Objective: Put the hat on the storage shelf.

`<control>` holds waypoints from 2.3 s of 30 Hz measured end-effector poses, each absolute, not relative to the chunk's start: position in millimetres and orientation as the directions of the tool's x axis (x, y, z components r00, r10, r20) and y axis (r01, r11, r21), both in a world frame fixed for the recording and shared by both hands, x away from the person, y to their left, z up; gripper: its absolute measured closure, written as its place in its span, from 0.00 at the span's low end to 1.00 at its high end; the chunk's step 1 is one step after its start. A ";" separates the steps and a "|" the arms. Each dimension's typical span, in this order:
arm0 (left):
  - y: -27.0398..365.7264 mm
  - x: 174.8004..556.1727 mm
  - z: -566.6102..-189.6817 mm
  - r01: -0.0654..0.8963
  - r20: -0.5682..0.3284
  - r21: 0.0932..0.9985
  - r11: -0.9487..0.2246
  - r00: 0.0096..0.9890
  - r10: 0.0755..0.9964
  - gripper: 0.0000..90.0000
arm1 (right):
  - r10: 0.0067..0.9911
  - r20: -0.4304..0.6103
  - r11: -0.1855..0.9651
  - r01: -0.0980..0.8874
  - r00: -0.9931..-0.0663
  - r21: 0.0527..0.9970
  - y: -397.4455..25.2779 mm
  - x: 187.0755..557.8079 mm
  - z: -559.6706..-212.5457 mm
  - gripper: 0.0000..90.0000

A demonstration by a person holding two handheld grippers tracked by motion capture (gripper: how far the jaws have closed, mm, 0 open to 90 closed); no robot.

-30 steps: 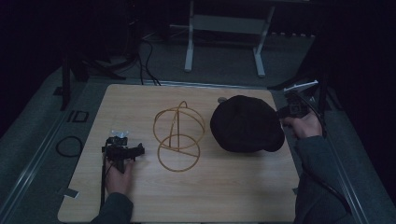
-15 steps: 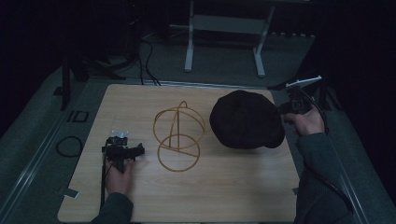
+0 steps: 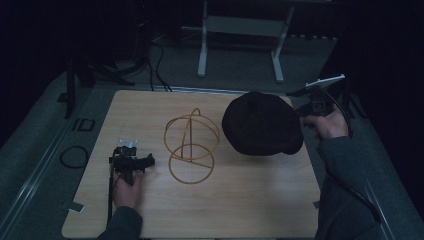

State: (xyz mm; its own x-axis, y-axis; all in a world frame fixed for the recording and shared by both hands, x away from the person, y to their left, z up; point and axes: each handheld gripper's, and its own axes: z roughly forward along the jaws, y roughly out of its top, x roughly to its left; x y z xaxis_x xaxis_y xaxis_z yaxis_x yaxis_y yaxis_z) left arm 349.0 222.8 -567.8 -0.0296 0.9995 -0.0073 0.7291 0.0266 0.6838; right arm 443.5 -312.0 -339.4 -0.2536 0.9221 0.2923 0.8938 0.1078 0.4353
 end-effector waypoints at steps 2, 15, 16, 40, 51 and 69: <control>222.8 349.0 -567.7 0.729 -0.007 0.683 0.027 -0.030 1.000 0.01 | 0.922 0.293 0.107 0.894 -0.253 0.435 -311.7 443.6 -338.2 0.88; 222.8 349.0 -567.7 0.729 -0.007 0.684 0.027 -0.030 1.000 0.01 | 0.908 0.327 0.094 0.887 -0.262 0.451 -309.8 445.5 -325.3 0.88; 222.8 349.0 -567.7 0.729 -0.007 0.684 0.027 -0.030 1.000 0.01 | 0.906 0.330 0.093 0.887 -0.264 0.453 -309.3 445.8 -324.7 0.88; 222.8 349.1 -567.8 0.729 -0.008 0.684 0.027 -0.030 1.000 0.01 | 0.886 0.358 0.103 0.876 -0.297 0.472 -290.7 449.4 -313.0 0.88; 222.8 349.1 -567.8 0.729 -0.008 0.684 0.027 -0.030 1.000 0.01 | 0.875 0.361 0.120 0.867 -0.323 0.484 -279.8 449.8 -305.9 0.87; 222.8 349.1 -567.8 0.729 -0.008 0.684 0.027 -0.030 1.000 0.01 | 0.862 0.358 0.149 0.856 -0.358 0.495 -263.2 450.4 -297.3 0.87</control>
